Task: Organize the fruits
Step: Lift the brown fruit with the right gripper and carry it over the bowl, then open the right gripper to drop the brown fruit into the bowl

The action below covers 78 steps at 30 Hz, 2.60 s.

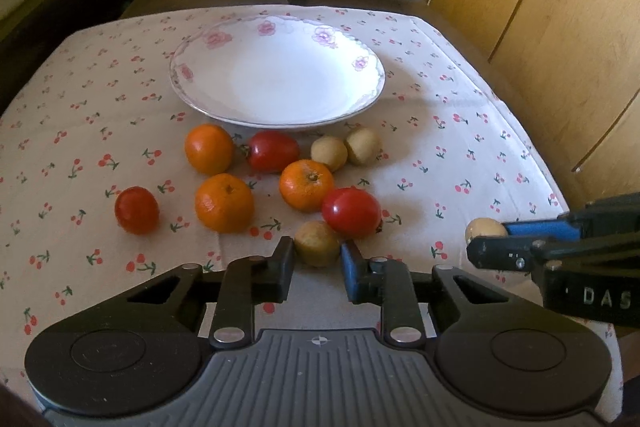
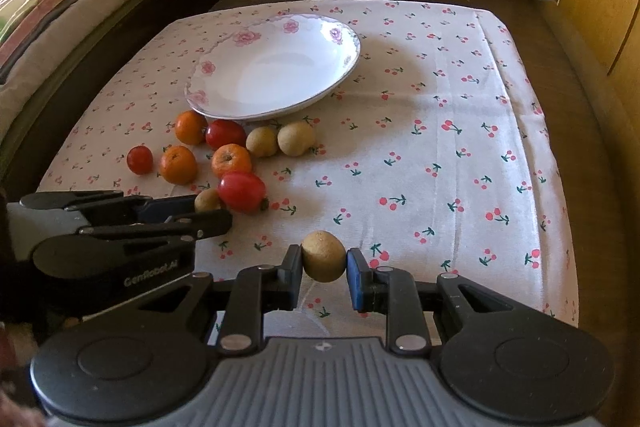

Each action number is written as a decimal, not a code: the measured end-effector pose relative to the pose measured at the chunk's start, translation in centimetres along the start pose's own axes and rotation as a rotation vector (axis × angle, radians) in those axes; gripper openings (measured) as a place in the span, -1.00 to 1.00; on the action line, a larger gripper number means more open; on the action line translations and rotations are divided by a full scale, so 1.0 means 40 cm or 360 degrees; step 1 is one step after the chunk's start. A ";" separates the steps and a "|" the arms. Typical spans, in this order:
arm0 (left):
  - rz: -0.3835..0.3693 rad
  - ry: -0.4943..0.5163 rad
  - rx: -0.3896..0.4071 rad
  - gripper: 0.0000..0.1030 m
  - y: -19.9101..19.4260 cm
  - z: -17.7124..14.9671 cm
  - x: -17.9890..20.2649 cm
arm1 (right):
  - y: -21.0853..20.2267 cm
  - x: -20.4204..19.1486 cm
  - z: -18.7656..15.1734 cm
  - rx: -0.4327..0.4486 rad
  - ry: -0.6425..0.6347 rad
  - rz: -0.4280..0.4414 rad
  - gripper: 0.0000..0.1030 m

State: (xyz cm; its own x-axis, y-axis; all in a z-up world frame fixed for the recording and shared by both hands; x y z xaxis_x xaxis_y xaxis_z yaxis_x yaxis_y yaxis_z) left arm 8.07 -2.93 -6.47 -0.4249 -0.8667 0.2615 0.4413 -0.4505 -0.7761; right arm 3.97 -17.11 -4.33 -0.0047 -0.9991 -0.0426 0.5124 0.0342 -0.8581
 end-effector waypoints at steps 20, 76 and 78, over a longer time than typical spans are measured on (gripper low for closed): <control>0.0038 -0.0025 -0.0001 -0.36 -0.020 -0.011 -0.009 | -0.009 -0.018 0.011 0.0027 -0.0022 0.0003 -0.51; 0.0081 -0.0273 0.0047 -0.38 0.058 0.247 -0.109 | 0.175 -0.043 0.318 0.0021 0.0044 0.0070 -0.47; 0.0078 -0.0279 0.0045 -0.38 0.060 0.247 -0.110 | 0.176 -0.043 0.319 0.0021 0.0044 0.0073 -0.47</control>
State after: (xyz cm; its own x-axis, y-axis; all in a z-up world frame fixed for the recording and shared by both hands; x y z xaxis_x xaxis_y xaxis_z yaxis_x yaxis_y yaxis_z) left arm 18.82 -2.29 -3.80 -0.2589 -0.9108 0.3216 0.4813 -0.4103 -0.7746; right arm 18.55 -15.48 -3.77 -0.0047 -0.9954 -0.0961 0.5237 0.0794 -0.8482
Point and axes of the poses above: each gripper's, at about its wrist camera, not at the fingertips, and y roughly the way its jaws point, x to its right, z to its top, the point moved 4 cm from there along y, roughly the way its jaws point, and after that the axes turned 7 degrees about -z, right-handed, at the moved point
